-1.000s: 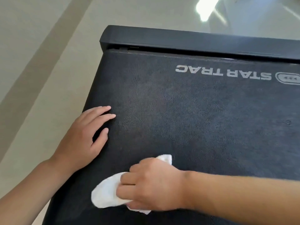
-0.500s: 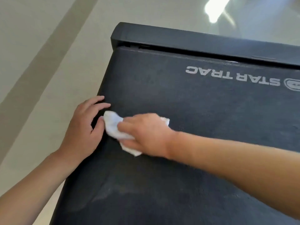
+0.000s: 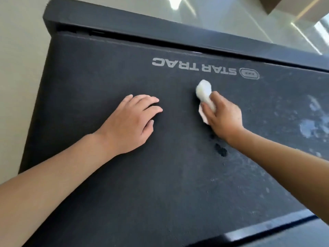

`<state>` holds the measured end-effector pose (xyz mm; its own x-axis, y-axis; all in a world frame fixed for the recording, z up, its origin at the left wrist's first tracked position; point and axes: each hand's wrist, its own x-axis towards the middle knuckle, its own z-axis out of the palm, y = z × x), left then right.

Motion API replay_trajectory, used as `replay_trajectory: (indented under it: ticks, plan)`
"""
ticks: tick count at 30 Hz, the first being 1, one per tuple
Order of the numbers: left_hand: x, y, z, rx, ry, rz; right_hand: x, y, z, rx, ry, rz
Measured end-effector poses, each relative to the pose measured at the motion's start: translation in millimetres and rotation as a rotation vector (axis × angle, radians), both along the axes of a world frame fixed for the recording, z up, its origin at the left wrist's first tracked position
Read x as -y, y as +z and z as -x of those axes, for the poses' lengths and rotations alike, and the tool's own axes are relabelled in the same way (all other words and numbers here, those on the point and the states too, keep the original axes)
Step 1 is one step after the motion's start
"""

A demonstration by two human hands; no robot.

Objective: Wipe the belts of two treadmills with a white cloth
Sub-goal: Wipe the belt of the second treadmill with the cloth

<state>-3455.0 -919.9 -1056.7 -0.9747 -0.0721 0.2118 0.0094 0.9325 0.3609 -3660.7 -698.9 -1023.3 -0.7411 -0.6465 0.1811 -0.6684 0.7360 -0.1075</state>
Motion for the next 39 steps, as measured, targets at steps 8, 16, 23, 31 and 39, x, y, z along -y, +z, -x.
replay_trajectory:
  ticks: [8, 16, 23, 31, 39]
  plan:
    - [-13, -1, 7, 0.029, 0.020, 0.030, -66, 3, -134, 0.223, 1.131, -0.217]
    - [-75, -2, -15, 0.100, 0.163, 0.047, -86, 13, 84, -0.007, -0.060, 0.018]
    - [-122, 6, -22, 0.180, 0.238, 0.023, -116, -4, -103, 0.324, 1.080, 0.025]
    - [-153, 9, -19, 0.178, 0.407, -0.009, -80, 4, 136, 0.148, 0.196, 0.134]
    - [-152, 18, -12, 0.240, 0.398, 0.007, -54, -14, -3, 0.186, 0.736, 0.086]
